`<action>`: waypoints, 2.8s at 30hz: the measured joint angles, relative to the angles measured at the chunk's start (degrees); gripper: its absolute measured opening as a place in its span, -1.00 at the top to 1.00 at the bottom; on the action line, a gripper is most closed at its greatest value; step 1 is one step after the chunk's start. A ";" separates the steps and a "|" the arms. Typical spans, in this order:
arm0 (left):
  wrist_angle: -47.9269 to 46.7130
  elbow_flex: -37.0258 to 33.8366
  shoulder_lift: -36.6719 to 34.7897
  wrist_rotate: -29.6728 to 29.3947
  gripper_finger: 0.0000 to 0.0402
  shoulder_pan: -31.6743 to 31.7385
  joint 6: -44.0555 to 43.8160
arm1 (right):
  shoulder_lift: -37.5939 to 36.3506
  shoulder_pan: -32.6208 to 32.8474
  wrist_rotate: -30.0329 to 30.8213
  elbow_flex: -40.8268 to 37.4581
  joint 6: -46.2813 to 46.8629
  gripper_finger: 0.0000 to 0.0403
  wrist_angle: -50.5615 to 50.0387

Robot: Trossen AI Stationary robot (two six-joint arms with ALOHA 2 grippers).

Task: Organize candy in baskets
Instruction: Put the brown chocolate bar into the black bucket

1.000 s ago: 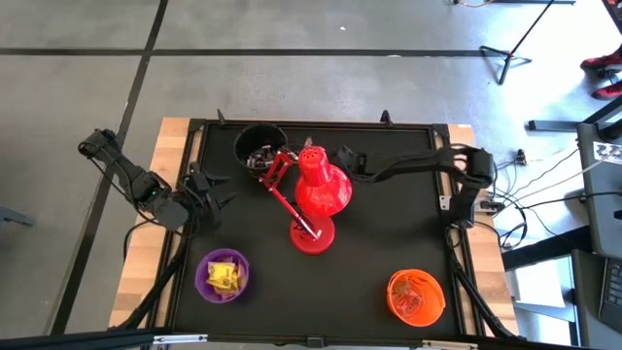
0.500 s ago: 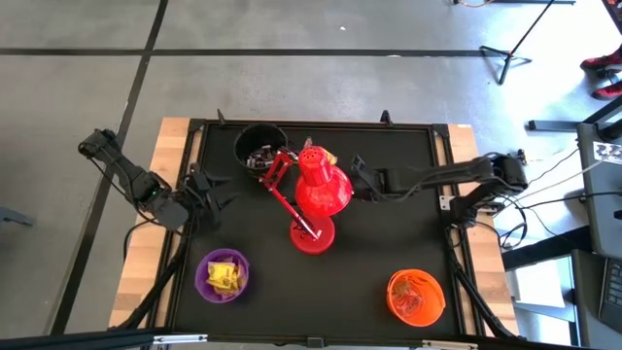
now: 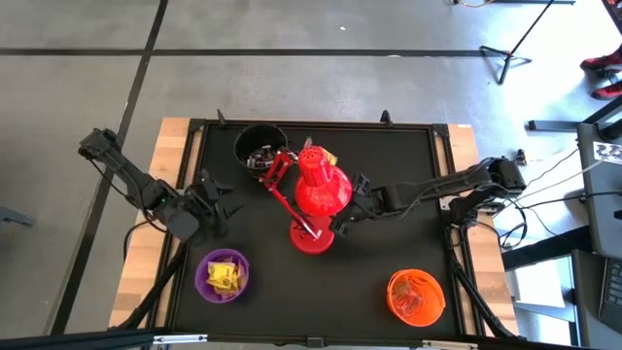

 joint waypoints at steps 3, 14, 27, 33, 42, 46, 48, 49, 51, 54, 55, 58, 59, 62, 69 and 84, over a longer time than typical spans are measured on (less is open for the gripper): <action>0.36 0.00 0.90 1.34 -0.12 0.00 0.05 | 3.06 -1.02 -3.34 0.00 0.94 0.77 -1.86; 0.32 0.00 1.50 3.95 -0.12 0.00 0.24 | 14.21 -1.44 -8.94 0.04 1.32 0.07 -0.23; 0.16 0.00 1.51 4.06 -0.12 0.00 0.61 | 17.96 -5.80 -9.90 0.20 1.26 0.39 0.18; 0.14 0.00 1.51 4.23 -0.12 0.00 0.63 | 16.81 -6.13 -10.10 0.03 0.88 0.94 -0.84; 0.18 0.00 1.51 4.37 -0.12 0.00 0.59 | 10.12 -2.95 -8.10 -0.13 4.66 0.91 -4.75; 0.45 0.00 1.51 4.39 -0.12 0.00 0.57 | 6.92 0.28 -8.05 -0.11 5.86 0.96 -2.43; 1.12 0.00 1.51 4.39 -0.12 0.00 0.56 | 6.25 2.01 -8.03 -0.11 5.19 0.91 1.25; 1.59 0.00 1.51 4.39 -0.12 0.00 0.55 | 6.22 2.81 -8.06 -0.11 4.42 0.89 3.53; 2.91 0.00 1.51 4.42 -0.12 0.00 0.61 | 6.22 4.17 -8.12 -0.10 2.87 0.86 8.89; 5.58 0.00 1.51 4.44 -0.12 0.00 0.59 | 6.20 5.88 -8.27 -0.09 0.25 0.88 15.54; 6.31 0.00 1.51 4.47 -0.12 0.00 0.71 | 6.20 6.31 -8.05 -0.04 -0.23 0.90 17.36; 7.40 0.00 1.51 5.10 -0.12 0.00 1.87 | 6.15 7.18 -7.09 0.13 -0.40 0.93 19.15; 7.61 0.00 1.51 5.31 -0.12 -0.02 2.19 | 6.15 7.29 -6.93 0.26 -0.43 0.94 18.80; 8.58 0.00 1.51 5.44 -0.12 -0.01 2.51 | 6.15 7.50 -6.84 0.85 -0.40 0.95 19.10; 14.40 0.00 4.08 6.91 -0.12 -0.01 4.23 | 6.15 7.40 -6.39 0.86 -2.18 0.92 31.28; 30.59 0.00 14.52 18.43 -0.12 6.28 10.25 | 8.33 7.40 -5.13 0.92 -6.36 0.95 43.44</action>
